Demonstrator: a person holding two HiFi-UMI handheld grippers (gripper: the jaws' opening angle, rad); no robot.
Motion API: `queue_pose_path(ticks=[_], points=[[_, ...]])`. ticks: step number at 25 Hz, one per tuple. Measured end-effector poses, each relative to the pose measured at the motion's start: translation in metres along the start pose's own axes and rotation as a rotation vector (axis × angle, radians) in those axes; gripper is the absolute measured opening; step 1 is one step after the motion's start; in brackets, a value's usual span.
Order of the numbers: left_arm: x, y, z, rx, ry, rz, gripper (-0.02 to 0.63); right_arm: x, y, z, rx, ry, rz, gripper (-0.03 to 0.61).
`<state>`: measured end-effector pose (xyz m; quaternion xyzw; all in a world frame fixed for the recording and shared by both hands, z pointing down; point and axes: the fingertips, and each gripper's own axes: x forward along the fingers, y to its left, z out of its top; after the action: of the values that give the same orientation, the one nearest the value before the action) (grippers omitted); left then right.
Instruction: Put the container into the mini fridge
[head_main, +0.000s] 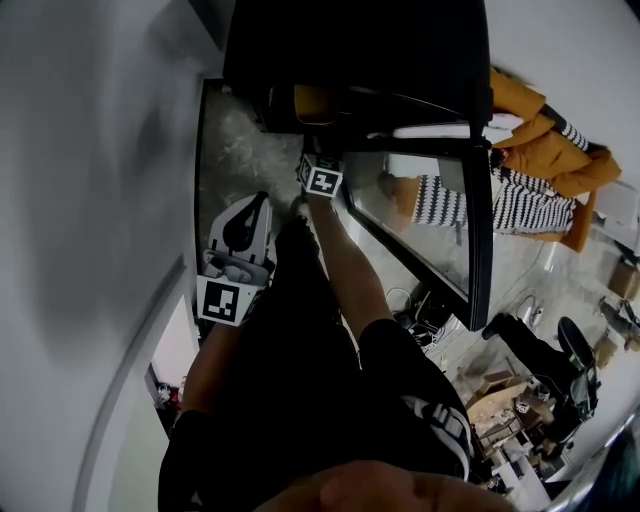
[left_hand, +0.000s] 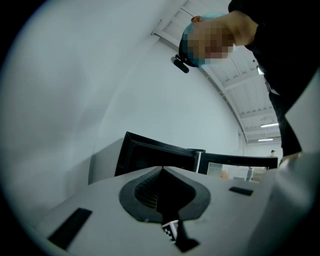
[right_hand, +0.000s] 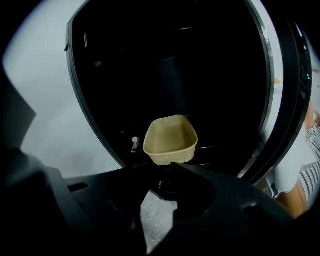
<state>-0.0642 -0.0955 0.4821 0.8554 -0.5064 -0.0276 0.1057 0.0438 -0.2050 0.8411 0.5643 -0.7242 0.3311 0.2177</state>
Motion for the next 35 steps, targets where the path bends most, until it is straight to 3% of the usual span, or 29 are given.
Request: queue_pose_path(ticks=[35], points=[[0.045, 0.016, -0.009, -0.009, -0.003, 0.116, 0.005, 0.061, -0.011, 0.042, -0.019, 0.010, 0.050, 0.104]])
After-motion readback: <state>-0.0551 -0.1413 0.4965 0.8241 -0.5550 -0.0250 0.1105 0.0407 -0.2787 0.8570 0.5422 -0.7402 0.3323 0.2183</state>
